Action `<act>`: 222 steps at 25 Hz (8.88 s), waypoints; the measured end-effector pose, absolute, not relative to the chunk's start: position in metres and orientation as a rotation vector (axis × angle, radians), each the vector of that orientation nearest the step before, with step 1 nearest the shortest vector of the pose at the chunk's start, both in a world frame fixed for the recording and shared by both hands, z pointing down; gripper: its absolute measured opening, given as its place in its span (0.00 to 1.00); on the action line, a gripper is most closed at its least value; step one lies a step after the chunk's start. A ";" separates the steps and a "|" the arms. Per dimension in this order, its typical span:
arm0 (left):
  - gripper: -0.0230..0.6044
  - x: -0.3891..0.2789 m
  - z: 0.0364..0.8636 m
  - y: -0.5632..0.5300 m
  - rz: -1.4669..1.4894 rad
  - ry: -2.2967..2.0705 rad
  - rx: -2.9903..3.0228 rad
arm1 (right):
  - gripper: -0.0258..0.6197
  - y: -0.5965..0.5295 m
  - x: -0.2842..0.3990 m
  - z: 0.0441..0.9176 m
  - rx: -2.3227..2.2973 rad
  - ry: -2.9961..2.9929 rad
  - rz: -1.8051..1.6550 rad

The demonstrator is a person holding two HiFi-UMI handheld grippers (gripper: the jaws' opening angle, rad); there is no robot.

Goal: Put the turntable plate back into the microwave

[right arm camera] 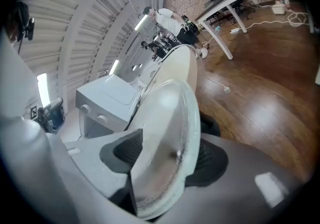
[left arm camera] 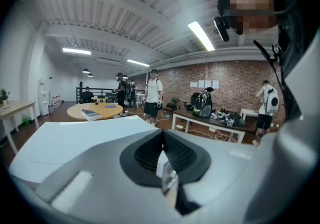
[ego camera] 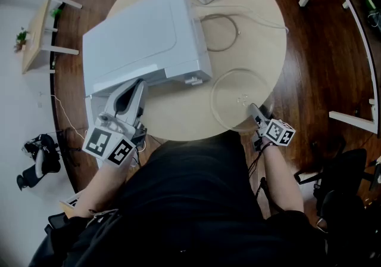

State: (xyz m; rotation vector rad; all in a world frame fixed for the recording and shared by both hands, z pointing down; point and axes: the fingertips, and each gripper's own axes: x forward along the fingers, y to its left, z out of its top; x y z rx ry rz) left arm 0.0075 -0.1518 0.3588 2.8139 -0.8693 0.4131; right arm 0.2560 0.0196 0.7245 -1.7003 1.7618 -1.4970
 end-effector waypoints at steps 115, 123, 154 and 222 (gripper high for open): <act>0.05 -0.088 0.361 -0.151 0.047 -0.904 2.741 | 0.09 0.032 0.290 0.571 -1.297 1.082 -1.001; 0.05 -0.105 0.369 -0.149 0.065 -0.871 2.796 | 0.09 0.037 0.283 0.537 -1.308 1.084 -0.933; 0.05 -0.146 0.366 -0.136 -0.024 -0.847 2.757 | 0.09 0.071 0.236 0.535 -1.309 1.035 -0.901; 0.05 -0.198 0.374 -0.088 -0.019 -0.867 2.773 | 0.09 0.053 0.130 0.565 -1.196 1.147 -1.100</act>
